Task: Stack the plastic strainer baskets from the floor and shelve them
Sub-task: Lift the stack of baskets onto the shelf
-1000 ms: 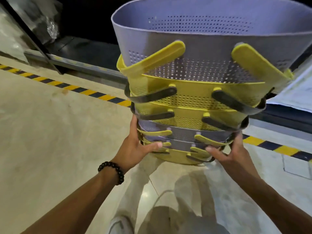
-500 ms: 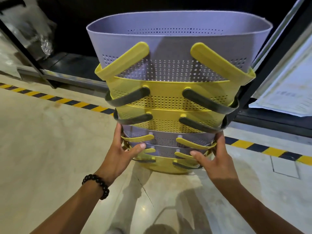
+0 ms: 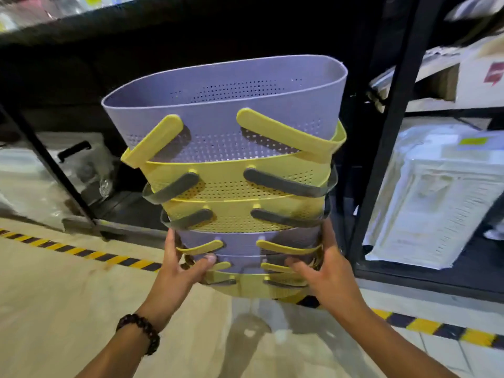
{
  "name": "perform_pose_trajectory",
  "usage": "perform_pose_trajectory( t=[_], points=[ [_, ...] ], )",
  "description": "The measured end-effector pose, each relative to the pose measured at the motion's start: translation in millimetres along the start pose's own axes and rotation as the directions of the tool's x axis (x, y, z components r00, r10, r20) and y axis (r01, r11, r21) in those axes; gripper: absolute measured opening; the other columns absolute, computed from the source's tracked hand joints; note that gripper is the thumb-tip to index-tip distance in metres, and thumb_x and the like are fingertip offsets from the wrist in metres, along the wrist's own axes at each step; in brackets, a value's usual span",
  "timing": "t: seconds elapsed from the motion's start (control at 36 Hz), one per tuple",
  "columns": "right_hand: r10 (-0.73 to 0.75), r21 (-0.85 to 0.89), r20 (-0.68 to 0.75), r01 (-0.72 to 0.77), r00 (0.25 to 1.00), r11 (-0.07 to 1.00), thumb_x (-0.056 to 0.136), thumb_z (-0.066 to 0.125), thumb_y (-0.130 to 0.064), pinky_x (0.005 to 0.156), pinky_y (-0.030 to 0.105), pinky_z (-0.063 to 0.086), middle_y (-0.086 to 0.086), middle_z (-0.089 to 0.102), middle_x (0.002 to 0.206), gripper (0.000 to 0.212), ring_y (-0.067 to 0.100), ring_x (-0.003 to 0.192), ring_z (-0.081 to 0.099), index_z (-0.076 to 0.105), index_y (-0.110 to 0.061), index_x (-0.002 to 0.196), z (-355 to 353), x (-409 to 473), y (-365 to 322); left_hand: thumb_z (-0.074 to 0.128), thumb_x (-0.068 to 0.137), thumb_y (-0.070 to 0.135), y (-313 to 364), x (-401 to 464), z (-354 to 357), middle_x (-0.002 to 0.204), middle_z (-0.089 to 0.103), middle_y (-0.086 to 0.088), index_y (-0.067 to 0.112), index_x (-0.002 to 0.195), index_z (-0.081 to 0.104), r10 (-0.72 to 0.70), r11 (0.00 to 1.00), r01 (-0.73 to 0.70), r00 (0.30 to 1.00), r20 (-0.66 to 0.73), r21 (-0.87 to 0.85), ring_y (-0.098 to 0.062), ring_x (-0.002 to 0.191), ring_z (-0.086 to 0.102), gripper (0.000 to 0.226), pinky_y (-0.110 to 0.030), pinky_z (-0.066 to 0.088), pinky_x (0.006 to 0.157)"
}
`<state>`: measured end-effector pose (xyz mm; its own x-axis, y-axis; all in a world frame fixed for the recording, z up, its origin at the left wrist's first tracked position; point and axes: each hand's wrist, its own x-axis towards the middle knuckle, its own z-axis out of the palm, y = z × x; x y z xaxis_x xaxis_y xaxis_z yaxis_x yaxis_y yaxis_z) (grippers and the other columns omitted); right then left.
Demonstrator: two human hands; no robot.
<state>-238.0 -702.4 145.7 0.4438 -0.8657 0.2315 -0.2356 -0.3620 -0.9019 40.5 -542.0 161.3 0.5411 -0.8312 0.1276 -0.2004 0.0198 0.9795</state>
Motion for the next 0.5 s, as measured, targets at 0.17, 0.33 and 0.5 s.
perform_pose_trajectory(
  t=[0.17, 0.33, 0.5],
  points=[
    [-0.006, 0.024, -0.009, 0.007, 1.0, 1.0, 0.082, 0.084, -0.042, 0.081, 0.015, 0.053, -0.029, 0.07, 0.121, 0.109, -0.009, 0.106, 0.067, 0.005, -0.056, 0.157, 19.0, 47.0, 2.2, 0.091, 0.073, 0.058, -5.9, 53.5, -7.8, 0.136, 0.065, 0.021, 0.073, 0.142, 0.027, -0.008, 1.0, 0.008, 1.0, 0.014, 0.005, -0.018, 0.119, 0.07, 0.095, -0.047, 0.061, 0.093],
    [0.096, -0.007, -0.043, -0.097, 0.994, 0.995, 0.077, 0.083, -0.058, 0.083, 0.013, 0.047, -0.034, 0.064, 0.126, 0.11, -0.02, 0.107, 0.057, 0.005, -0.059, 0.154, 70.5, 98.6, 25.8, 0.089, 0.076, 0.055, -46.0, 119.1, -32.3, 0.139, 0.065, 0.019, 0.068, 0.147, 0.024, -0.035, 0.999, 0.035, 0.998, 0.046, -0.001, -0.015, 0.124, 0.067, 0.097, -0.053, 0.054, 0.102],
    [0.099, -0.042, -0.063, -0.102, 0.993, 0.994, 0.077, 0.081, -0.061, 0.085, 0.019, 0.049, -0.035, 0.063, 0.127, 0.1, -0.018, 0.108, 0.058, 0.015, -0.059, 0.151, 117.1, 168.5, 53.5, 0.089, 0.078, 0.05, -83.9, 207.8, -48.0, 0.141, 0.063, 0.018, 0.068, 0.146, 0.026, -0.028, 0.999, 0.031, 0.994, 0.102, -0.031, -0.011, 0.125, 0.065, 0.094, -0.034, 0.061, 0.093]
  ],
)
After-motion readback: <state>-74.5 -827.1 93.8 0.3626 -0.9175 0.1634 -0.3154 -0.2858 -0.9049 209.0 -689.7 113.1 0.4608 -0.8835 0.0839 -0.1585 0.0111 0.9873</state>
